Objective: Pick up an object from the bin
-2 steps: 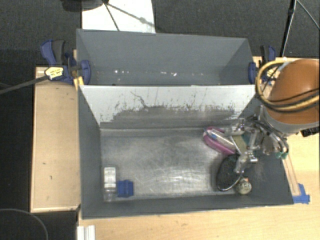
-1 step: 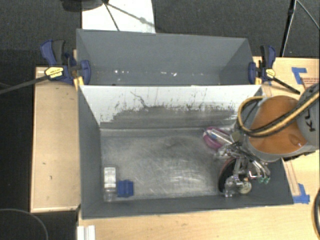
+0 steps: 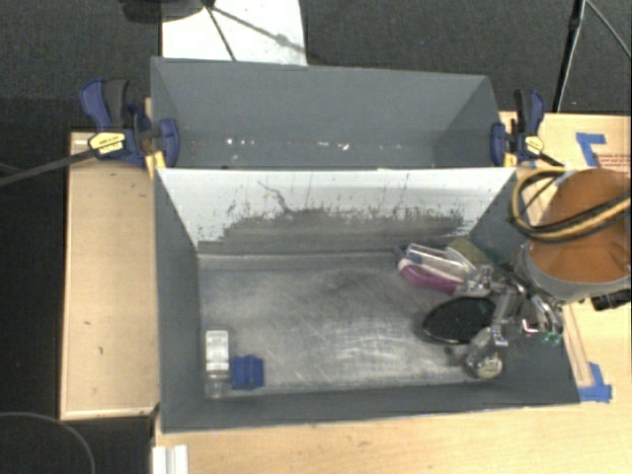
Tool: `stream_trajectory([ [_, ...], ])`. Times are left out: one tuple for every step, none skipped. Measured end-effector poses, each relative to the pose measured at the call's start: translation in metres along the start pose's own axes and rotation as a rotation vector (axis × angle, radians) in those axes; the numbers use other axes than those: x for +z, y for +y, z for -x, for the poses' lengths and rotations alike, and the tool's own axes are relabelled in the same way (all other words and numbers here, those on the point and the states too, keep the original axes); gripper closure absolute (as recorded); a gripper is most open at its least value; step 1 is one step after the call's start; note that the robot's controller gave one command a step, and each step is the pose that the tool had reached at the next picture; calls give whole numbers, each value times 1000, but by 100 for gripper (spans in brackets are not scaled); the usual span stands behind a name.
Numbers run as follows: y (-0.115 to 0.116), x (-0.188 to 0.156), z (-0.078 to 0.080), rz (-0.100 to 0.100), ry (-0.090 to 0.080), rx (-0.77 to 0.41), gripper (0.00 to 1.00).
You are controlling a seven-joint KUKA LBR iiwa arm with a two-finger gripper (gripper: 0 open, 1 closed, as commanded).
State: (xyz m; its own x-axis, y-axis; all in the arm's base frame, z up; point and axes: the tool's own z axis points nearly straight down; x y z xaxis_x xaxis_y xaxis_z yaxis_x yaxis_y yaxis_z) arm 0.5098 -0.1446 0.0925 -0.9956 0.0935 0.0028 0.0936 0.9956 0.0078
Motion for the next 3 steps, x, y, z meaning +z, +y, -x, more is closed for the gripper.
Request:
stream_trajectory([
  [9,21,-6,-3,-11,-16,0],
  [9,20,-6,-4,-13,-13,100],
  [6,-169,3,-9,-12,-25,100],
])
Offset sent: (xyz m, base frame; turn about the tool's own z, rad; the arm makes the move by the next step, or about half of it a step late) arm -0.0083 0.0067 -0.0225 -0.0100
